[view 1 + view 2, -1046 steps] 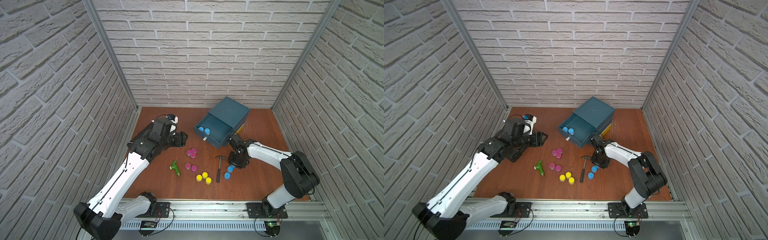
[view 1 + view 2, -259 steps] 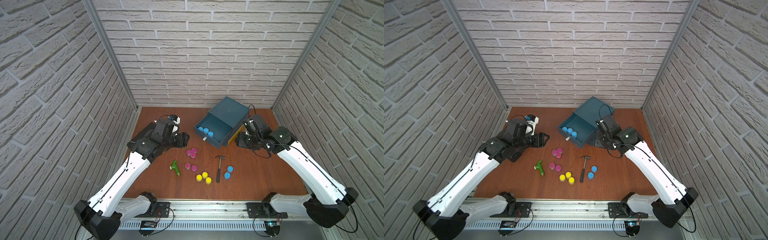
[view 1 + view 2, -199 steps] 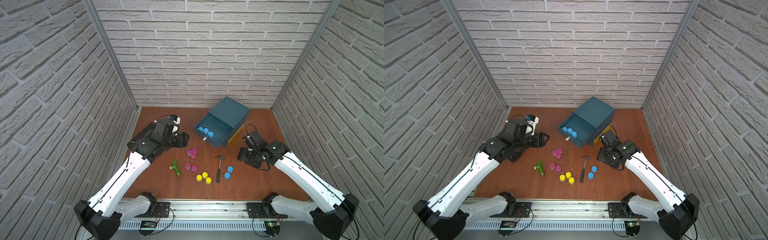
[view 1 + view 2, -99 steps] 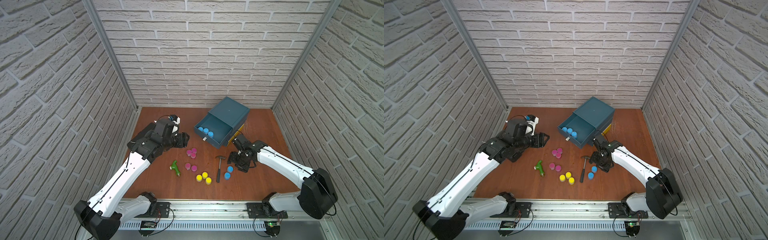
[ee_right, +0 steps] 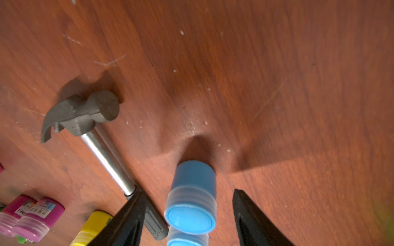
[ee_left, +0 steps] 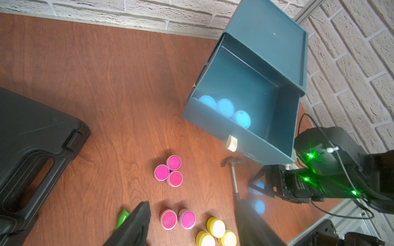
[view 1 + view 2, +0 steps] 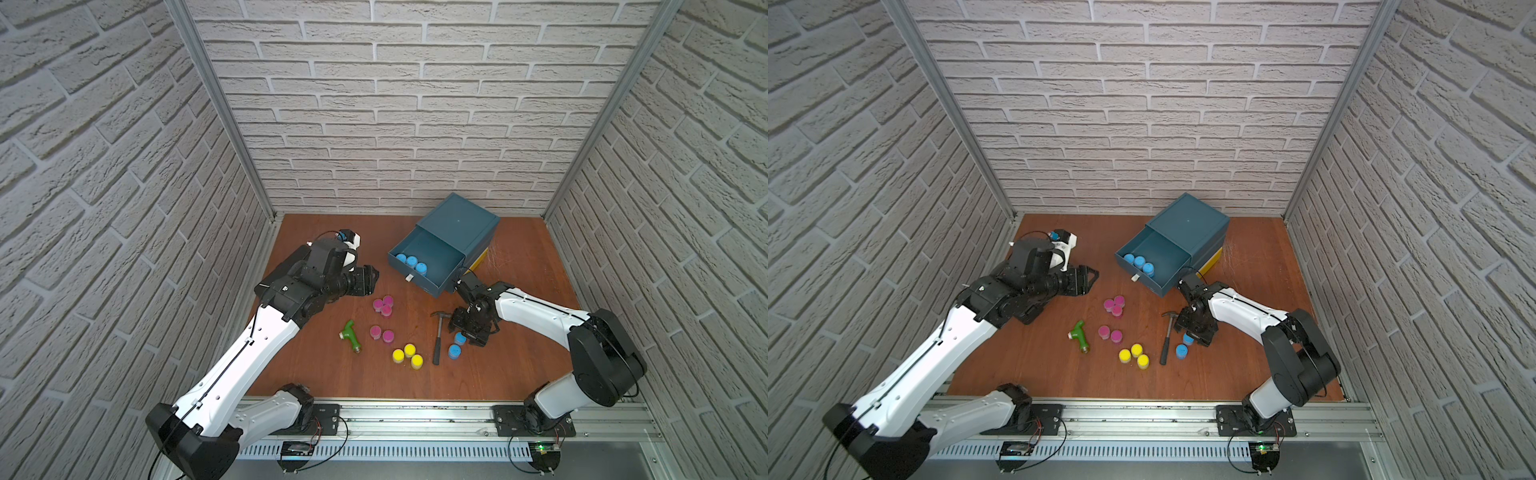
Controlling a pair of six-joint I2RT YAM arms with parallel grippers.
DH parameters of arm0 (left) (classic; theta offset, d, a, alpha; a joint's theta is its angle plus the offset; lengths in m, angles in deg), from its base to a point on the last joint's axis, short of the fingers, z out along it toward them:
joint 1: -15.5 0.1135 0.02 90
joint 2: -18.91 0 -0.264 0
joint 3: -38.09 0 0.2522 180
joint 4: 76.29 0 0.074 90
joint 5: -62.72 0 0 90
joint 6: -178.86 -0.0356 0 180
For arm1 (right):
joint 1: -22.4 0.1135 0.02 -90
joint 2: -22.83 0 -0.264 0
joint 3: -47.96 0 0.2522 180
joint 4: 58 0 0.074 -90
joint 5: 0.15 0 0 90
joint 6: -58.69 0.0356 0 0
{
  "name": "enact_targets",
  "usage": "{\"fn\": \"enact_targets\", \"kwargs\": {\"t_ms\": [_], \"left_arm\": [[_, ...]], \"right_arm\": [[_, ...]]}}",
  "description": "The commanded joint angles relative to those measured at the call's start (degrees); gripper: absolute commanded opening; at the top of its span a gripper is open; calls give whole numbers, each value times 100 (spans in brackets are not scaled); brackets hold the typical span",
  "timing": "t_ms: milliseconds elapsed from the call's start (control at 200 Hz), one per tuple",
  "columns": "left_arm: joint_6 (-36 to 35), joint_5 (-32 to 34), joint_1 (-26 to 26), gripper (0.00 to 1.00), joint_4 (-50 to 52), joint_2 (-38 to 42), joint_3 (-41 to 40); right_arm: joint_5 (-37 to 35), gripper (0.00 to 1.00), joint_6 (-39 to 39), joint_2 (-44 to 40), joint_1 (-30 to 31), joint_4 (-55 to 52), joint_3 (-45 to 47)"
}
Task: Put the paint cans in the drawer according to color
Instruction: Pick up the paint can at the center of the board.
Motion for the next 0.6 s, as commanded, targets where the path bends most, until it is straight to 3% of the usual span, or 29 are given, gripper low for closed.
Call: {"fn": "enact_targets", "kwargs": {"t_ms": [0, 460, 595], "left_arm": [[41, 47, -29, 68, -212, 71, -11], [56, 65, -37, 68, -215, 92, -38], [56, 56, -45, 68, -216, 78, -30]], "right_arm": [[-58, 66, -39, 59, 34, 6, -4], [-167, 50, -59, 126, 34, -286, -39], [-243, 40, -74, 87, 34, -387, -65]]}}
